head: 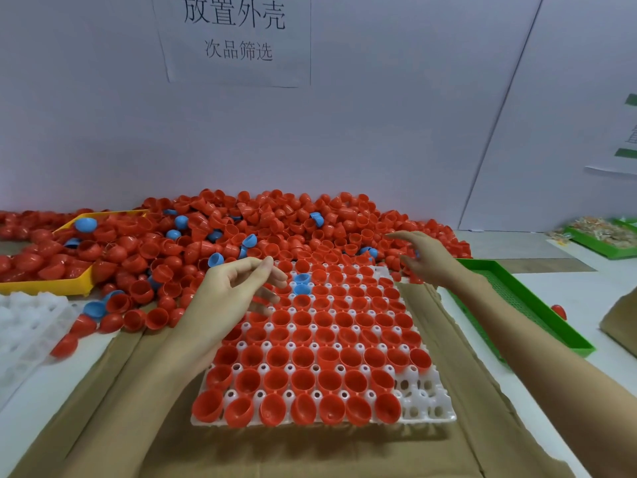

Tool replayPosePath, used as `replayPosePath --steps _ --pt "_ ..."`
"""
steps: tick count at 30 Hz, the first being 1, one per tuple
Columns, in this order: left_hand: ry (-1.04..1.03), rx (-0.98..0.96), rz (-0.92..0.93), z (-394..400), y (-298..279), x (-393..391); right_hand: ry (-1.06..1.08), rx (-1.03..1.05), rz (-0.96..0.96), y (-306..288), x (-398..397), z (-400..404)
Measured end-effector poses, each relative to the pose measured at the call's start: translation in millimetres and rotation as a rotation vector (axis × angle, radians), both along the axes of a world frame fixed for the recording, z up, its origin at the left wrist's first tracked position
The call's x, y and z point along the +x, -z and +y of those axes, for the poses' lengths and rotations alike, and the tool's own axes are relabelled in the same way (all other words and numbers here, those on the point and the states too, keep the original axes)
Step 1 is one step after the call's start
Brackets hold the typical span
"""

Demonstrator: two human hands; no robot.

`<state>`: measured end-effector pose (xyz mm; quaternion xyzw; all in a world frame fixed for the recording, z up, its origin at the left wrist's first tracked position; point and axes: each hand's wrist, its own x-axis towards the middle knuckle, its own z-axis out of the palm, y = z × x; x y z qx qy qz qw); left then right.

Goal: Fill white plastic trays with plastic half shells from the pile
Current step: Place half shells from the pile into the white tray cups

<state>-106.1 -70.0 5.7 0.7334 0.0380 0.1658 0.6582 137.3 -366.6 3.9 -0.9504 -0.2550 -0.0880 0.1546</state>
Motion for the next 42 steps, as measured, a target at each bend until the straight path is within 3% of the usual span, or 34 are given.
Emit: replayPosePath --steps 5,12,14,16,21,24,26,30,33,36,39,42 --pt "0.004 -0.004 0.008 2 1 0 0.027 -0.207 -0.041 28 24 10" --pt "0.017 0.004 0.007 2 2 0 0.105 -0.049 -0.086 31 25 19" --pt "0.016 0.008 0.011 2 2 0 0.126 0.147 -0.118 29 15 20" --pt "0.014 0.018 0.014 2 2 0 0.146 0.490 -0.050 27 2 20" --pt "0.048 0.020 0.027 -1 2 -1 -0.096 1.438 0.558 19 -40 23" --pt "0.073 0.060 0.016 -3 2 -1 -0.275 1.690 0.897 14 -59 23" --pt "0.105 0.130 -0.006 -6 2 -1 -0.395 1.646 1.056 8 -70 24" --pt "0.225 0.141 -0.029 -16 3 -3 -0.618 1.386 1.164 0 -89 33" --pt "0.295 0.059 0.018 -26 7 -4 -0.830 1.066 1.162 1 -104 46" --pt "0.287 -0.043 0.043 -32 11 -3 -0.904 0.843 1.123 2 -108 55" --pt "0.214 -0.027 0.036 -30 11 -2 -0.839 0.834 1.054 5 -107 56" --pt "0.186 0.048 0.052 -24 9 -2 -0.696 0.976 0.970 8 -100 57"
